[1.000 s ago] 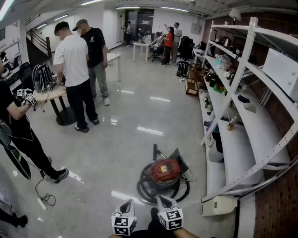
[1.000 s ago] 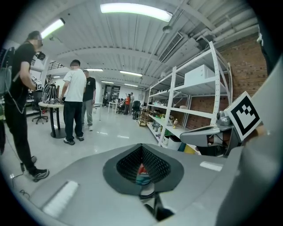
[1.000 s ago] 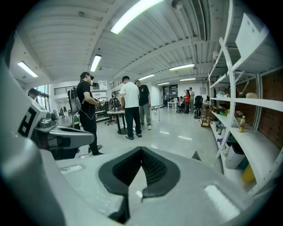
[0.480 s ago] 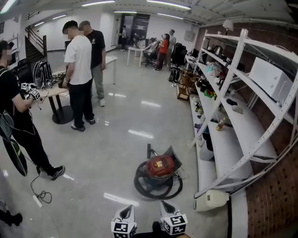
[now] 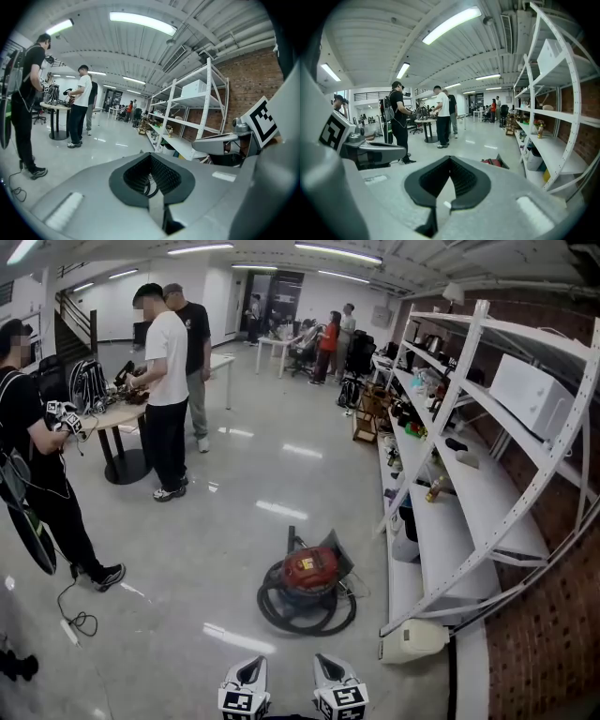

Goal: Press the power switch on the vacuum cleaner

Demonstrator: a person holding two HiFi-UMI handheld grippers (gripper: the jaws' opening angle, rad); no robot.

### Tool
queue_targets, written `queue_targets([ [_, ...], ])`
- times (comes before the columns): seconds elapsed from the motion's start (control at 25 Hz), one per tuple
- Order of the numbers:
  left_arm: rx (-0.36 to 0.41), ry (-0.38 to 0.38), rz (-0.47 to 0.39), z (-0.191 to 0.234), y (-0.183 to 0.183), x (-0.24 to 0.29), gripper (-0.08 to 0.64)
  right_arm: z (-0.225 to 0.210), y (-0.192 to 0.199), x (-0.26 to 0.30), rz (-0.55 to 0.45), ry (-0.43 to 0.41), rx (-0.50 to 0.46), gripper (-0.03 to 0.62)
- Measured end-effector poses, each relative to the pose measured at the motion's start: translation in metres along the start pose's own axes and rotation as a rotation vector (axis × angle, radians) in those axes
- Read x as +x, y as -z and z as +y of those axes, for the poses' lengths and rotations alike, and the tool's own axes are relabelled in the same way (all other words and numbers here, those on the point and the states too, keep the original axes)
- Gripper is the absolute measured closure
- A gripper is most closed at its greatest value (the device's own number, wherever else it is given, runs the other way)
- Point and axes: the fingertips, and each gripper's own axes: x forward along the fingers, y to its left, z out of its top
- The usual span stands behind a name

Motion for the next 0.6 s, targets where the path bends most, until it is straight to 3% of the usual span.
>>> queue_targets([
  [0.44,0.049,-0.124,-0.042,-0.071,0.017,-0.006,0.545,-0.057,0.032,-0.069,-0.063,-0.001,0.031,0.600],
  [0.6,0.053,-0.115,-0.039,-0.098,0.033,-0.013,0.545,-0.068,0.040,-0.093,-0.081,0.008,0.036,0.600],
])
